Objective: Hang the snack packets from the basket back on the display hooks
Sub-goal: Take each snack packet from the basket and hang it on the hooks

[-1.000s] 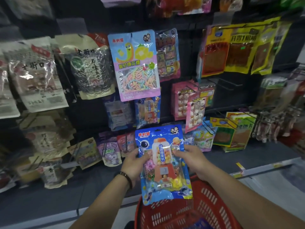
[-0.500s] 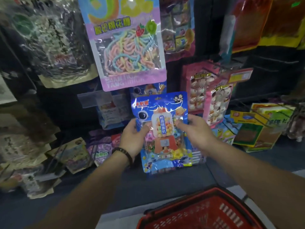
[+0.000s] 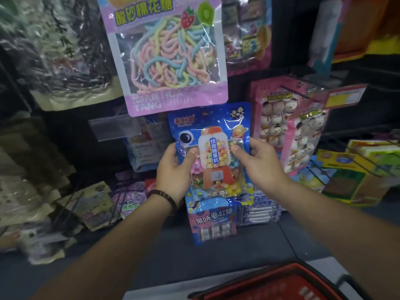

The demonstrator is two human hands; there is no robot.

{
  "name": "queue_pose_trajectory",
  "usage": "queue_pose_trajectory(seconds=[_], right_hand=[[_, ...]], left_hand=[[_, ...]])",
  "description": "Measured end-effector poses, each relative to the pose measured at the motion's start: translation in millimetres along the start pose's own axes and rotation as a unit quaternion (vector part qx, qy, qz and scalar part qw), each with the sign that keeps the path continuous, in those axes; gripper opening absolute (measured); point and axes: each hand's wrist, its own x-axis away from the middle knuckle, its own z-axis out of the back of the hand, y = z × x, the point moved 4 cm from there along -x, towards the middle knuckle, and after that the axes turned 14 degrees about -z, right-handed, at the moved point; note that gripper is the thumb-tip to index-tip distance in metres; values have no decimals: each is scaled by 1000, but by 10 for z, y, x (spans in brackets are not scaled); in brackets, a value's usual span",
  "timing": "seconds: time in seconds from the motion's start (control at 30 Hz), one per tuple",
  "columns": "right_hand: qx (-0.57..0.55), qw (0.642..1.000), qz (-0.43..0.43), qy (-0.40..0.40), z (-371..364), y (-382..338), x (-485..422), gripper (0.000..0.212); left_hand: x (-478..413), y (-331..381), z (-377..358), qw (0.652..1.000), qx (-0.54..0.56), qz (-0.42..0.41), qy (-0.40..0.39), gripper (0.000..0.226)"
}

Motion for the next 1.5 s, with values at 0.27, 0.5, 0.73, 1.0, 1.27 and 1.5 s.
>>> queue_pose_trajectory(seconds=[0.27,0.5,0.73,1.0,1.27,1.5], right_hand=[[32,999,-27,18,-88,-29,-305,22],[120,991,-34,41,-175,-113,-514,13],[217,972,-81,49,-93,15,-456,56],[233,969,-79,-1,224,536,363,7],[299,917,-228,-131,320,2550,1950,16],[524,734,-354,-248,596,3750,2675,48]], left_hand=[[-267,-128,-16,999,-29,37,-5,54],[-513,-171,-62,989,-136,40,-32,43],[-408,-244,-32,979,-172,109,-12,58],[596,-50,-126,966,-133,156,-155,19],[2467,-481,-484,819,-232,160,-499,13],[3224,-1044,-668,755,-272,197,-563,11]])
